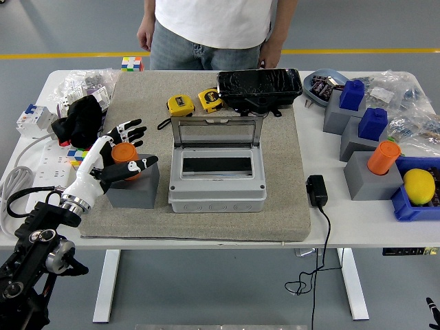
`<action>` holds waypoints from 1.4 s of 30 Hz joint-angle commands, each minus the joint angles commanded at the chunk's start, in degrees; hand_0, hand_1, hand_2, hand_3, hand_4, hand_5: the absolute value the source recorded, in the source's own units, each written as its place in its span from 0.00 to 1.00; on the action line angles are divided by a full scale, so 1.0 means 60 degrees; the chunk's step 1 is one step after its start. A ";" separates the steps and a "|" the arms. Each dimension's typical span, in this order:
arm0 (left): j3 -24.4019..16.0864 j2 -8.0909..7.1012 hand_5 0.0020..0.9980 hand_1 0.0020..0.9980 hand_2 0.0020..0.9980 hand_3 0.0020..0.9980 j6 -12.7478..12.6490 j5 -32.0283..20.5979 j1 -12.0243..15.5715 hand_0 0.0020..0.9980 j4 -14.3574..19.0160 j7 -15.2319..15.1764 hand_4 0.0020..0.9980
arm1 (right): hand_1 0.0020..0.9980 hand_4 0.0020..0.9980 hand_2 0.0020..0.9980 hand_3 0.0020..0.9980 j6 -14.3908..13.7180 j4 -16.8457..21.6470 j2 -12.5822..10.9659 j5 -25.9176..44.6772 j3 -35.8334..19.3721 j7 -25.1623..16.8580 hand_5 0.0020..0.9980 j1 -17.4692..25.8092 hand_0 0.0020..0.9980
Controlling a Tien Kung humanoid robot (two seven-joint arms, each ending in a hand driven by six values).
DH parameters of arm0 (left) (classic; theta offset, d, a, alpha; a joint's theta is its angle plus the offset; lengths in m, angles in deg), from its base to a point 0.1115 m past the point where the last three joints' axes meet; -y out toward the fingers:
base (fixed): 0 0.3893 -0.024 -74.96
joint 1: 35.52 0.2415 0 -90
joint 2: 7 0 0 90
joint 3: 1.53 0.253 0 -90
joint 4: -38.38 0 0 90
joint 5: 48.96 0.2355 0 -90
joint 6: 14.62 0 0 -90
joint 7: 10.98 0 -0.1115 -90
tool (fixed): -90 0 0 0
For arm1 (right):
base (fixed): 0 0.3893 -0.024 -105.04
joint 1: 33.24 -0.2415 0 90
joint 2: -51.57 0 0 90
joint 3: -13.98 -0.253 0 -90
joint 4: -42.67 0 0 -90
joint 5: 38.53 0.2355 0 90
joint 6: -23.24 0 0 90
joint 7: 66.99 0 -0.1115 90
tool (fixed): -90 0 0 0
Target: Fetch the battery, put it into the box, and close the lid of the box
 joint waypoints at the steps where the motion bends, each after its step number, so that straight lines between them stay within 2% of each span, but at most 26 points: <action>1: 0.0009 0.0000 0.00 0.85 0.75 0.78 -0.0034 0.0041 -0.0002 0.82 0.0001 -0.0003 1.00 | 0.75 1.00 0.75 0.80 -0.0001 0.0000 -0.0002 -0.0002 -0.0002 0.0003 1.00 0.0007 0.79; 4: 0.0016 0.0003 0.00 0.85 0.75 0.78 -0.0103 0.0092 -0.0010 0.82 -0.0004 -0.0012 1.00 | 0.75 1.00 0.75 0.80 -0.0002 0.0000 -0.0006 -0.0028 -0.0026 0.0013 1.00 0.0018 0.79; 5: 0.0021 0.0003 0.00 0.76 0.64 0.66 -0.0122 0.0098 -0.0013 0.75 -0.0008 -0.0017 1.00 | 0.75 1.00 0.75 0.80 -0.0002 0.0000 -0.0006 -0.0030 -0.0030 0.0013 1.00 0.0021 0.79; 10: 0.0067 0.0014 0.00 0.76 0.64 0.66 -0.0248 0.0086 -0.0015 0.75 -0.0022 -0.0052 1.00 | 0.75 1.00 0.75 0.80 -0.0001 0.0000 -0.0001 -0.0029 -0.0030 0.0009 1.00 0.0030 0.79; 11: 0.0078 0.0017 0.00 0.62 0.46 0.47 -0.0279 0.0087 -0.0021 0.57 -0.0021 -0.0059 1.00 | 0.75 1.00 0.75 0.80 -0.0003 0.0000 -0.0002 -0.0028 -0.0034 0.0007 1.00 0.0025 0.79; 16: 0.0125 0.0021 0.00 0.62 0.46 0.47 -0.0374 0.0091 -0.0073 0.57 -0.0032 -0.0077 1.00 | 0.75 1.00 0.75 0.80 -0.0004 0.0000 -0.0006 -0.0029 -0.0058 0.0007 1.00 -0.0009 0.79; 17: 0.0134 0.0022 0.00 0.42 0.36 0.35 -0.0395 0.0095 -0.0080 0.38 -0.0033 -0.0081 1.00 | 0.75 1.00 0.75 0.80 -0.0004 0.0000 -0.0004 -0.0033 -0.0068 0.0008 1.00 -0.0011 0.79; 22: 0.0168 0.0030 0.00 0.42 0.36 0.35 -0.0488 0.0093 -0.0113 0.38 -0.0039 -0.0096 1.00 | 0.75 1.00 0.75 0.80 -0.0005 0.0000 -0.0004 -0.0045 -0.0102 0.0005 1.00 -0.0022 0.79; 23: 0.0175 0.0031 0.00 0.30 0.28 0.26 -0.0498 0.0087 -0.0116 0.27 -0.0040 -0.0097 1.00 | 0.75 1.00 0.75 0.80 -0.0005 0.0000 -0.0001 -0.0048 -0.0111 0.0002 1.00 -0.0023 0.79; 40: 0.0386 0.0056 0.00 0.28 0.26 0.24 -0.0669 0.0163 -0.0139 0.23 -0.0122 -0.0115 1.00 | 0.75 1.00 0.75 0.80 -0.0025 0.0000 -0.0023 -0.0133 -0.0319 -0.0003 1.00 -0.0044 0.79; 41: 0.0396 0.0056 0.00 0.21 0.22 0.20 -0.0724 0.0182 -0.0140 0.17 -0.0122 -0.0116 1.00 | 0.75 1.00 0.75 0.80 -0.0024 0.0000 -0.0023 -0.0133 -0.0320 -0.0005 1.00 -0.0045 0.79; 42: 0.0411 0.0054 0.00 0.21 0.22 0.20 -0.0798 0.0215 -0.0147 0.17 -0.0123 -0.0117 1.00 | 0.75 1.00 0.75 0.80 -0.0025 0.0000 -0.0022 -0.0135 -0.0323 -0.0007 1.00 -0.0047 0.79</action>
